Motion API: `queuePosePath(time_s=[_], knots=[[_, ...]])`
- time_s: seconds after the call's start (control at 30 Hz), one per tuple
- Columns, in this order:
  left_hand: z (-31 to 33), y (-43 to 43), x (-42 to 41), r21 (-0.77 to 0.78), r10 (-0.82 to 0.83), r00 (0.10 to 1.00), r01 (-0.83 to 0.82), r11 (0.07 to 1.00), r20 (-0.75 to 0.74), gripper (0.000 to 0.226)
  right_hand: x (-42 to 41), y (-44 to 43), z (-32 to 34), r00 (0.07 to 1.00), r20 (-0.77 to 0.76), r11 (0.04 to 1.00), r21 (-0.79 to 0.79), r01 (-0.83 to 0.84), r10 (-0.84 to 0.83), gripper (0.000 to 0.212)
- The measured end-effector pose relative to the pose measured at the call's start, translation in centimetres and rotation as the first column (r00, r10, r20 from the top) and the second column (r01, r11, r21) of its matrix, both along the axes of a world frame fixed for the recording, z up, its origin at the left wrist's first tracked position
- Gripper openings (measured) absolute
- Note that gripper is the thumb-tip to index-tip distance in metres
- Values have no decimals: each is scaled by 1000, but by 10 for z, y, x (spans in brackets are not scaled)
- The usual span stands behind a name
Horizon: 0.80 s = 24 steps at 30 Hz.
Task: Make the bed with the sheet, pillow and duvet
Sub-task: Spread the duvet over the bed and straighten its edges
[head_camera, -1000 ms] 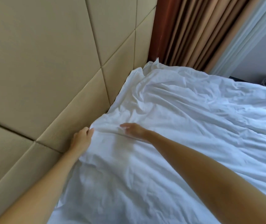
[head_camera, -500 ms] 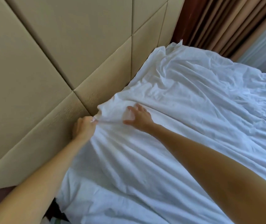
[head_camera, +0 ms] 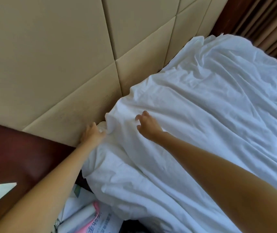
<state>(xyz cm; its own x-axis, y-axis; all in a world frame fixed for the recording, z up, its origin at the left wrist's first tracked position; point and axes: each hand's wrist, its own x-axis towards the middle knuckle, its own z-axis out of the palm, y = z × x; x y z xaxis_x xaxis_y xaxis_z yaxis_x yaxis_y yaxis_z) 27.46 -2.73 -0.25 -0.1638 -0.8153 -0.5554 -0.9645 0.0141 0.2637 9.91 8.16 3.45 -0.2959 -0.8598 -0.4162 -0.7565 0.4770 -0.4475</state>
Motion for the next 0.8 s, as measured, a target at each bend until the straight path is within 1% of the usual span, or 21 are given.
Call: queuePosePath(time_s=[0.03,0.07,0.13,0.2,0.23,0.27,0.3,0.33,0.37,0.4,0.43,0.47,0.5,0.57,0.63,0.7,0.77,0.8], knots=[[-8,6,13,67,41,999,-42,997,17,70,10,0,-3,1000,6,1000,27,-14,14,33],[-14,12,23,121,82,996,-86,989,32,83,18,1,-8,1000,7,998,60,-25,24,38],[-28,22,39,177,155,987,-159,971,36,101,31,5,-23,1000,-23,994,110,-17,19,58],[-40,27,47,220,280,960,-273,936,4,112,38,10,-39,993,-117,992,123,7,7,79],[-46,29,51,247,352,936,-341,907,-4,113,40,12,-46,986,-166,990,141,15,9,87],[-51,30,53,268,404,915,-386,883,-15,107,40,13,-54,979,-206,986,163,27,7,90],[-57,31,54,279,436,899,-411,868,-34,91,39,13,-60,971,-240,981,187,45,1,90],[-62,33,56,271,461,885,-428,862,-70,68,37,14,-67,962,-272,976,209,67,-8,84],[-68,34,56,246,485,866,-447,860,-122,44,33,14,-72,953,-301,971,226,84,-13,73],[-71,34,55,217,497,848,-458,862,-186,28,29,13,-76,949,-316,965,244,92,-11,57],[-71,33,53,192,498,828,-461,867,-260,18,25,13,-78,954,-300,959,268,94,-10,44],[-68,30,51,168,499,799,-471,866,-336,10,22,10,-78,966,-255,955,275,108,-36,38],[-65,26,50,149,501,764,-486,861,-407,9,18,6,-77,977,-196,955,265,136,-85,37],[-57,21,48,90,485,722,-512,854,-494,13,14,-3,-68,982,-100,964,197,179,-162,34],[-54,22,53,-11,463,729,-541,841,-505,18,12,-9,-58,986,-67,980,118,159,-151,29],[-57,28,61,-70,492,751,-575,815,-441,18,9,-5,-55,991,-34,989,69,132,-130,24],[-60,28,68,-37,592,751,-628,778,-291,30,5,1,-59,994,39,994,31,106,-107,19],[-60,26,69,-4,621,761,-633,774,-190,37,6,2,-62,991,108,997,31,77,-80,23]])
